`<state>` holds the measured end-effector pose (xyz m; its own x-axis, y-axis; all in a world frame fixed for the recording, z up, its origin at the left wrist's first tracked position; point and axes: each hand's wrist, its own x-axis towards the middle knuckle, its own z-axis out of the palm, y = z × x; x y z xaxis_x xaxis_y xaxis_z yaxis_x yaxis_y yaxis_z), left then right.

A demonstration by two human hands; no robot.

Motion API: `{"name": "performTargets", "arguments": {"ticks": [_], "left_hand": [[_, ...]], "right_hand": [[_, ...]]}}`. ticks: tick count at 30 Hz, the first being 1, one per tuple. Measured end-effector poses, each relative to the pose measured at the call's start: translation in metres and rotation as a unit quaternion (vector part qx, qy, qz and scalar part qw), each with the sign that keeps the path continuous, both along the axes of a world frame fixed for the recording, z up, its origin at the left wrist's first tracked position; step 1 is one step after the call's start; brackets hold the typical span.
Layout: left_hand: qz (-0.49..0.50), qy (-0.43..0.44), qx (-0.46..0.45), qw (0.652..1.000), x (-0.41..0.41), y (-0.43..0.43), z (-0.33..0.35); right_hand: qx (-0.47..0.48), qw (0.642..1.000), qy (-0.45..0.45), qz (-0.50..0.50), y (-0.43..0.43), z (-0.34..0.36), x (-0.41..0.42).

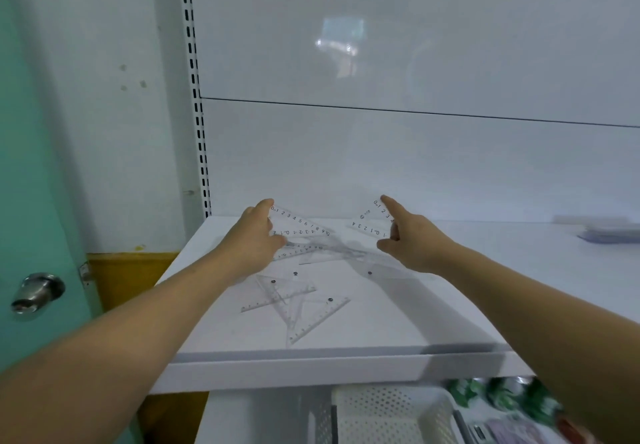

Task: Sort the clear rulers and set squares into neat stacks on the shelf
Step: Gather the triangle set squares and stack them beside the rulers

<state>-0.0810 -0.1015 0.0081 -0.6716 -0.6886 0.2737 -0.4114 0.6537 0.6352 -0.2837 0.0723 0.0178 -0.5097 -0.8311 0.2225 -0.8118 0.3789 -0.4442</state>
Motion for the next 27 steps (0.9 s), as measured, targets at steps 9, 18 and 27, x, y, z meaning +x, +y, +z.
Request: {"name": "performTargets", "arguments": {"ticks": [9,18,27], "left_hand": [[-0.099,-0.044,-0.012,0.994,-0.061,0.064,-0.009],[-0.262,0.001,-0.018,0.965,-0.155,0.221,-0.003],[-0.340,0.013,-0.042,0.939,-0.257,0.408,-0.005]], "right_hand": [[0.009,0.989,0.019,-0.144,0.096,-0.017,-0.027],[-0.019,0.964,0.055,-0.261,0.275,-0.013,-0.063],[0.011,0.912,0.067,-0.404,0.493,-0.014,-0.106]]}}
